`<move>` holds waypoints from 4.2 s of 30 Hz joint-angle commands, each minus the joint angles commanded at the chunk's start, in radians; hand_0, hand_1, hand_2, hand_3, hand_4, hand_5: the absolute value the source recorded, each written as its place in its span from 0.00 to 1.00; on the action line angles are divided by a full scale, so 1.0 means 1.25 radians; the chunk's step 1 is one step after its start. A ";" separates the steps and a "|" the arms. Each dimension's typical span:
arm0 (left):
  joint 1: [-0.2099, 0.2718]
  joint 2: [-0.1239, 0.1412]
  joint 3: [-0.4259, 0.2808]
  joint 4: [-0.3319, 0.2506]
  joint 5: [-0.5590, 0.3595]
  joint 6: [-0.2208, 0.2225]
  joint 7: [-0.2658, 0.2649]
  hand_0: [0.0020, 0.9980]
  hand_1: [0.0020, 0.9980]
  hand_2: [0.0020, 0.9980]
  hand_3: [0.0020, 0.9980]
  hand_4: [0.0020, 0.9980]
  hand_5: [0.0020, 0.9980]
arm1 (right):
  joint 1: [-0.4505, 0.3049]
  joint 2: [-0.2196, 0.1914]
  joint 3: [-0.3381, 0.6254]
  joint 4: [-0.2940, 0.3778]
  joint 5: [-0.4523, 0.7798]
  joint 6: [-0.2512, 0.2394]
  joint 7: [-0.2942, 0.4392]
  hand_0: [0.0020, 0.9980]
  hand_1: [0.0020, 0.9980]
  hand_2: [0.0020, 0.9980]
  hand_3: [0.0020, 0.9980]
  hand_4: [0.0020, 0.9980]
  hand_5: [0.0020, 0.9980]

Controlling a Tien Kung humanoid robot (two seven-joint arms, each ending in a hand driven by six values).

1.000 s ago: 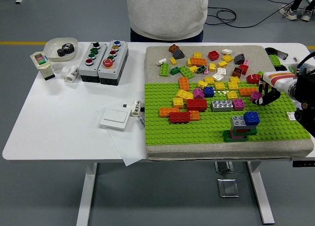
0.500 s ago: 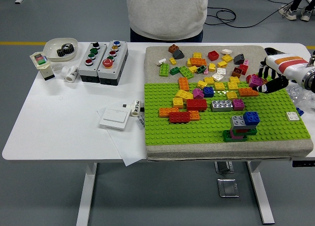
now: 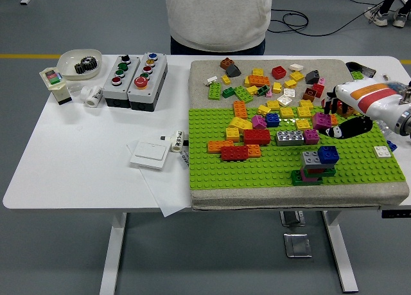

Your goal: Pick up the brick,pile it on top of brick,press brick,pick up the brick,pile it on top of brick,press brick

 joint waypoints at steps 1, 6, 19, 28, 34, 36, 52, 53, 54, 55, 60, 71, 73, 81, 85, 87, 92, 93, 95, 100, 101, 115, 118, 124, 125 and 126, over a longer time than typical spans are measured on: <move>0.000 0.000 0.000 0.000 0.000 0.000 0.000 0.58 0.72 0.69 0.55 0.56 0.61 | -0.002 0.000 0.001 0.003 0.000 -0.001 0.000 0.59 0.41 0.48 0.48 0.79 0.35; 0.000 0.000 0.000 0.000 0.001 0.000 0.001 0.58 0.72 0.69 0.55 0.56 0.61 | -0.022 -0.010 -0.002 0.045 -0.021 -0.010 0.003 0.71 0.42 0.48 0.48 0.79 0.35; 0.002 0.001 -0.003 0.000 0.009 0.000 0.004 0.58 0.72 0.69 0.55 0.56 0.61 | -0.033 -0.020 -0.037 0.081 -0.050 -0.017 0.005 0.74 0.42 0.48 0.48 0.80 0.35; 0.003 0.001 -0.006 0.000 0.017 0.001 0.007 0.58 0.72 0.69 0.55 0.56 0.61 | -0.038 -0.017 -0.039 0.081 -0.062 -0.022 0.005 0.79 0.45 0.49 0.48 0.81 0.37; 0.004 0.001 -0.007 0.000 0.019 0.002 0.008 0.58 0.72 0.69 0.55 0.56 0.61 | -0.041 -0.015 -0.032 0.080 -0.062 -0.020 0.002 0.81 0.47 0.50 0.48 0.81 0.37; 0.004 0.001 -0.007 0.000 0.019 0.001 0.007 0.58 0.72 0.69 0.55 0.56 0.61 | -0.041 -0.015 -0.031 0.080 -0.061 -0.020 0.002 0.81 0.47 0.50 0.48 0.81 0.37; 0.002 0.002 -0.004 0.000 0.014 0.000 0.006 0.58 0.72 0.69 0.55 0.56 0.61 | -0.043 -0.013 -0.020 0.085 -0.058 -0.033 0.001 0.96 0.63 0.74 0.48 0.84 0.38; 0.002 0.002 -0.004 0.000 0.013 0.000 0.005 0.58 0.72 0.69 0.55 0.56 0.61 | -0.043 -0.013 -0.020 0.086 -0.058 -0.034 0.001 0.96 0.63 0.74 0.48 0.84 0.38; 0.002 0.002 -0.004 0.000 0.013 0.000 0.005 0.58 0.72 0.69 0.55 0.56 0.61 | -0.043 -0.014 -0.019 0.088 -0.059 -0.034 0.001 0.96 0.63 0.74 0.48 0.84 0.38; 0.002 0.002 -0.003 0.000 0.013 0.000 0.005 0.58 0.72 0.69 0.55 0.56 0.61 | -0.043 -0.014 -0.019 0.089 -0.059 -0.034 0.001 0.96 0.63 0.74 0.48 0.84 0.38; 0.002 0.002 -0.002 0.000 0.011 0.000 0.004 0.58 0.72 0.69 0.55 0.56 0.61 | -0.044 -0.018 -0.023 0.095 -0.063 -0.036 0.003 1.00 0.73 0.81 0.48 0.85 0.38; 0.001 0.002 -0.002 0.000 0.012 0.000 0.004 0.58 0.72 0.69 0.55 0.56 0.61 | -0.028 -0.043 -0.073 0.106 -0.139 -0.044 0.051 1.00 0.78 0.82 0.48 0.85 0.38; 0.000 0.002 -0.001 -0.001 0.010 0.000 0.003 0.58 0.72 0.69 0.55 0.56 0.61 | -0.027 -0.047 -0.076 0.109 -0.153 -0.045 0.057 1.00 0.78 0.82 0.48 0.85 0.38; -0.001 0.003 0.000 -0.001 0.008 0.000 0.002 0.58 0.72 0.69 0.55 0.56 0.61 | -0.023 -0.051 -0.079 0.108 -0.166 -0.045 0.064 1.00 0.79 0.82 0.48 0.85 0.37; -0.001 0.002 0.000 -0.001 0.008 0.000 0.002 0.58 0.72 0.69 0.55 0.56 0.61 | -0.021 -0.053 -0.083 0.097 -0.163 -0.041 0.072 1.00 0.79 0.82 0.48 0.85 0.37; -0.001 0.002 0.000 -0.001 0.007 0.000 0.002 0.58 0.72 0.69 0.55 0.56 0.61 | -0.020 -0.053 -0.085 0.094 -0.162 -0.039 0.073 1.00 0.79 0.82 0.48 0.86 0.36; -0.002 0.003 0.000 -0.001 0.007 0.000 0.002 0.58 0.72 0.69 0.55 0.56 0.61 | -0.019 -0.055 -0.086 0.088 -0.161 -0.035 0.073 1.00 0.79 0.82 0.48 0.86 0.36; -0.002 0.003 0.000 -0.001 0.007 0.000 0.001 0.58 0.72 0.69 0.55 0.56 0.61 | -0.019 -0.055 -0.085 0.088 -0.161 -0.035 0.074 1.00 0.79 0.82 0.48 0.86 0.36; -0.002 0.003 0.001 -0.001 0.007 0.000 0.001 0.58 0.72 0.69 0.55 0.56 0.61 | -0.019 -0.055 -0.084 0.085 -0.159 -0.034 0.073 1.00 0.79 0.82 0.48 0.86 0.36; -0.002 0.003 0.001 -0.001 0.007 0.000 0.001 0.58 0.72 0.69 0.55 0.56 0.61 | -0.020 -0.056 -0.082 0.082 -0.159 -0.032 0.074 1.00 0.79 0.82 0.48 0.86 0.36; -0.002 0.003 0.001 -0.001 0.007 0.000 0.001 0.58 0.72 0.69 0.55 0.56 0.61 | -0.020 -0.057 -0.082 0.081 -0.158 -0.032 0.074 1.00 0.79 0.82 0.48 0.86 0.36; 0.000 0.002 -0.003 -0.001 0.013 0.001 0.004 0.58 0.72 0.69 0.55 0.56 0.61 | -0.023 -0.058 -0.083 0.072 -0.155 -0.028 0.081 1.00 0.79 0.82 0.48 0.86 0.37; 0.000 0.002 -0.003 -0.001 0.013 0.001 0.004 0.58 0.72 0.69 0.55 0.56 0.61 | -0.023 -0.057 -0.083 0.072 -0.155 -0.028 0.082 1.00 0.79 0.82 0.48 0.86 0.37; 0.001 0.003 -0.005 -0.001 0.017 0.002 0.005 0.59 0.72 0.69 0.55 0.56 0.61 | -0.025 -0.055 -0.082 0.071 -0.155 -0.029 0.082 1.00 0.79 0.82 0.48 0.87 0.37; 0.002 0.003 -0.005 -0.001 0.018 0.002 0.005 0.59 0.72 0.69 0.55 0.56 0.61 | -0.025 -0.054 -0.081 0.069 -0.154 -0.029 0.083 1.00 0.79 0.82 0.48 0.87 0.37; 0.002 0.003 -0.006 -0.001 0.019 0.002 0.006 0.59 0.72 0.69 0.55 0.56 0.61 | -0.026 -0.053 -0.081 0.068 -0.154 -0.030 0.083 1.00 0.79 0.82 0.48 0.87 0.37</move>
